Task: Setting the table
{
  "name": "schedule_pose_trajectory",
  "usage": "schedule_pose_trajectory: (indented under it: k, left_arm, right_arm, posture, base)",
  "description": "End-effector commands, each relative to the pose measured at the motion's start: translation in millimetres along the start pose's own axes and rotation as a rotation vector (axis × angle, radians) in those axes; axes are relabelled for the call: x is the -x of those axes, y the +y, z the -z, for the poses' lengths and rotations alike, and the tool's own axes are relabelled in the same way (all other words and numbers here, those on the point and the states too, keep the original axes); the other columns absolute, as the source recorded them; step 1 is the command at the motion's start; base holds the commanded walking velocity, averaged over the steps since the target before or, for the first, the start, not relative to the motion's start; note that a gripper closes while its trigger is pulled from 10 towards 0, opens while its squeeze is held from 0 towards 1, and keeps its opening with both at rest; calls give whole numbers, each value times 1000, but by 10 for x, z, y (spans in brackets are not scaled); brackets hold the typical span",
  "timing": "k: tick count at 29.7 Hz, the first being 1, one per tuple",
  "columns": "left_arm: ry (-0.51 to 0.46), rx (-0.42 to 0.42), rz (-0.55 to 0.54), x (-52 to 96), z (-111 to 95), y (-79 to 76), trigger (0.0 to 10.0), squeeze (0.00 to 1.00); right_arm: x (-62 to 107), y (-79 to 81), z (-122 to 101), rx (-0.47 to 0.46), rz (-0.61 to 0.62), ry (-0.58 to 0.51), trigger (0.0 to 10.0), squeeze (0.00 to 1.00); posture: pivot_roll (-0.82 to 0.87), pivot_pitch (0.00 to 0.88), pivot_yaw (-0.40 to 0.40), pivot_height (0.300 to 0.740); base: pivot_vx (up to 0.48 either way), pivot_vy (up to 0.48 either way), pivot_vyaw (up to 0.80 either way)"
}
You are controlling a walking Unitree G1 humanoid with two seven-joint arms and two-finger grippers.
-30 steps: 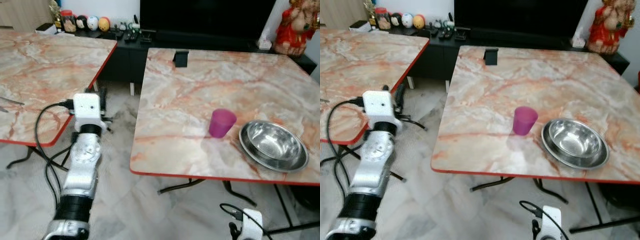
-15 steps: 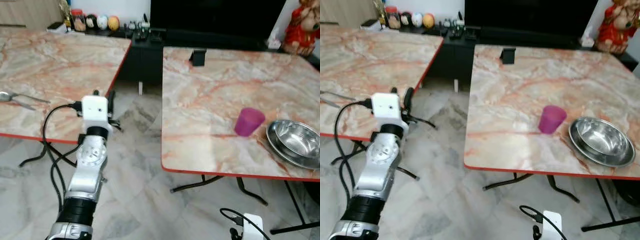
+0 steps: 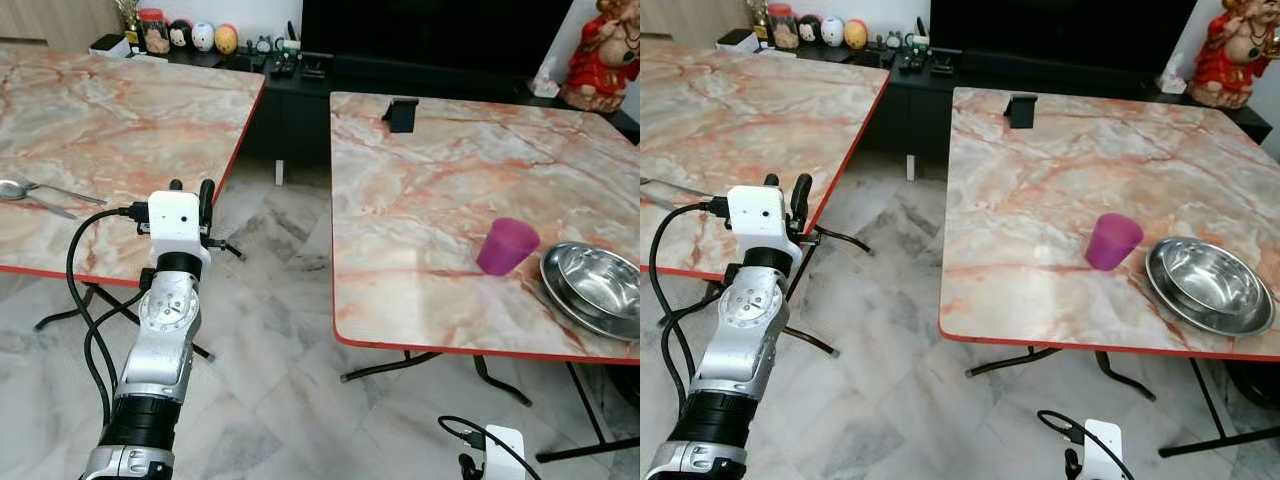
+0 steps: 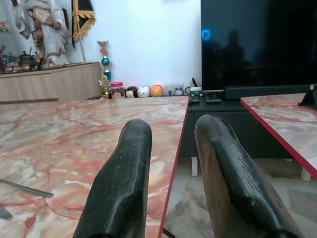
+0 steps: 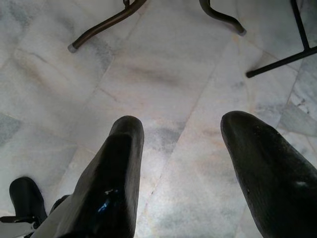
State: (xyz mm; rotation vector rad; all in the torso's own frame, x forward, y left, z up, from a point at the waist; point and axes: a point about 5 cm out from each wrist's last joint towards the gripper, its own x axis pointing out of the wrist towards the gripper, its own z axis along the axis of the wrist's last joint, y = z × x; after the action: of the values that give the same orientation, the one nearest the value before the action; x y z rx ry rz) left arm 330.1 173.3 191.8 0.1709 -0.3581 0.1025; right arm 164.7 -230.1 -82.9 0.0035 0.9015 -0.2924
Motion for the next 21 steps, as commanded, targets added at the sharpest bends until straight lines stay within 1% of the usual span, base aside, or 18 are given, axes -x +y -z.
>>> schedule_pose_trajectory:
  k: [1, 10, 20, 21]
  left_arm:
    - [-20, -15, 12, -26, -60, -34, 10000, 0]
    - [-23, -9, 11, -26, -77, -72, 10000, 0]
    - [-19, -17, 7, -13, -67, -45, 10000, 0]
    - [-20, -17, 6, -13, -68, -44, 10000, 0]
  right_arm:
    - [-3, -15, -11, -5, 5, -1, 10000, 0]
    - [-8, -16, -31, -3, 4, -4, 10000, 0]
    - [-11, -16, -43, 17, -6, -6, 10000, 0]
    - [-11, -14, -44, 19, -7, -7, 10000, 0]
  posture:
    - [143, 0, -90, 707]
    - [146, 0, -96, 707]
    - [152, 0, -100, 707]
    - [155, 0, -101, 707]
  base:
    - [0, 480, 0]
    - [0, 480, 0]
    - [0, 480, 0]
    - [0, 480, 413]
